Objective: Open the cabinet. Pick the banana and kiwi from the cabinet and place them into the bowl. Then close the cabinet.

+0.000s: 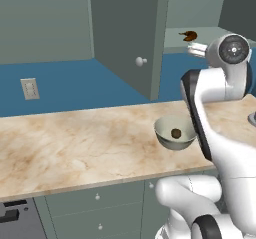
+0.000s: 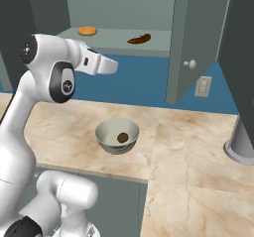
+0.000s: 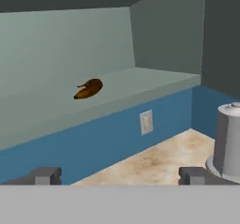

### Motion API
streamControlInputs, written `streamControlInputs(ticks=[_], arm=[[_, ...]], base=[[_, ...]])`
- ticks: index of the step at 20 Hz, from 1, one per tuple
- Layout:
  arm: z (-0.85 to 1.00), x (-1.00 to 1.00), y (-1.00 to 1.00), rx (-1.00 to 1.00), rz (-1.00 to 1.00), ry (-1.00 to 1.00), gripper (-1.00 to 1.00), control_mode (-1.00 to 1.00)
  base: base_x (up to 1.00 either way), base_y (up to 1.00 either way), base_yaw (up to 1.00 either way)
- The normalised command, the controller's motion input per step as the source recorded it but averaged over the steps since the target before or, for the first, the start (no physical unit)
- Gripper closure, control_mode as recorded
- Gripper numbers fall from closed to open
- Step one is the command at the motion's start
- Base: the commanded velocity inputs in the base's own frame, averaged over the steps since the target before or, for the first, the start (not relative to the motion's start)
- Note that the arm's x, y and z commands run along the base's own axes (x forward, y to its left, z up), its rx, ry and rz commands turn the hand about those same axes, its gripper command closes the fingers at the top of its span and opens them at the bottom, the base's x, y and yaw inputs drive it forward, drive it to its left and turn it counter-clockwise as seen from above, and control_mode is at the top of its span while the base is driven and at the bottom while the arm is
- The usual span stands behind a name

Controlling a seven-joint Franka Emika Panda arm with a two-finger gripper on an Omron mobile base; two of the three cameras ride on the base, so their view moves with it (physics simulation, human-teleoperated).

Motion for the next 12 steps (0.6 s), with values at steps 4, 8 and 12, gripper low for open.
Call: streamControlInputs(ticks=[4,8,12], arm=[[0.67,-0.06,0.0,0.0,-0.04,-0.15,-1.0,-1.0],[0.34,0.01,0.0,0.0,0.0,0.0,-1.0,-1.0],[0.25,0.0,-0.19,0.04,0.13,0.0,-1.0,-1.0]], base=[[0.0,0.0,0.0],[0.0,0.0,0.0],[0.0,0.0,0.0]])
